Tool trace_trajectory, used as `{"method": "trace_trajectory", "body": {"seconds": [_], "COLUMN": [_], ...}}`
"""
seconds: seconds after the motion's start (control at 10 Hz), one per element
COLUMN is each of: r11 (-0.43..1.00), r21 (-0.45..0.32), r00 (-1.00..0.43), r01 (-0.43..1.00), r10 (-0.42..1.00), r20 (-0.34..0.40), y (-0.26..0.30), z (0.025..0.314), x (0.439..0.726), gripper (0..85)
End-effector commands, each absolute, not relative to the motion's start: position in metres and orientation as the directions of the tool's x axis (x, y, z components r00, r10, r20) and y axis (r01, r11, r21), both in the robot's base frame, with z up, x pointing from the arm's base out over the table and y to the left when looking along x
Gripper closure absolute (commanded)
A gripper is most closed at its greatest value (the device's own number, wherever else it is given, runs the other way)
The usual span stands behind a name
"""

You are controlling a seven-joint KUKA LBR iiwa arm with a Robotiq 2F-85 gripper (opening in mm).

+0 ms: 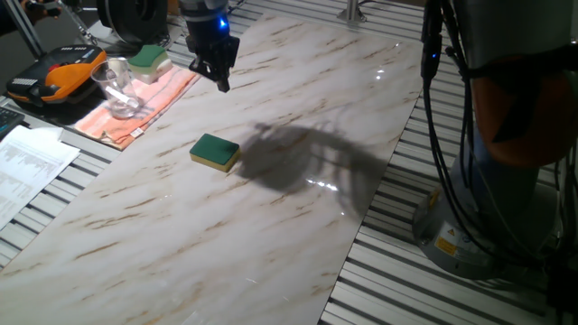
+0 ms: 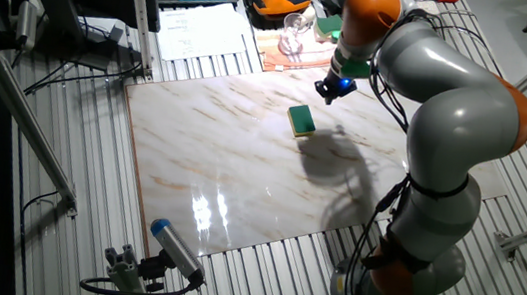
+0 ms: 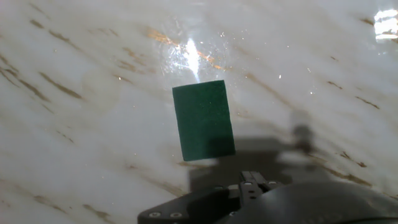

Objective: Clean the tabletop with a sponge

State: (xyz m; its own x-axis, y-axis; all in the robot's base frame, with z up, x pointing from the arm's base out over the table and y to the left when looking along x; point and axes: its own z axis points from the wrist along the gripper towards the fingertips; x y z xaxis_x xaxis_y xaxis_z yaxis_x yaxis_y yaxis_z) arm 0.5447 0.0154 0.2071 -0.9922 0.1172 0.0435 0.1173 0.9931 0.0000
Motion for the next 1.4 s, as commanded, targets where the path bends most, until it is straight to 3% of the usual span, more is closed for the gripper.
{"method": "trace_trajectory", "body": {"seconds": [0.0, 1.3], "r11": [0.993, 0.992], "r21": [0.0, 0.002], "r00": [-0.992, -0.991], "r01": [0.119, 0.128], "r10": [0.119, 0.128], "r20": [0.044, 0.045], "y": [0.017, 0.05], "z": [0.203, 0.162], "x": [0.546, 0.556], "gripper": [85.0, 85.0]}}
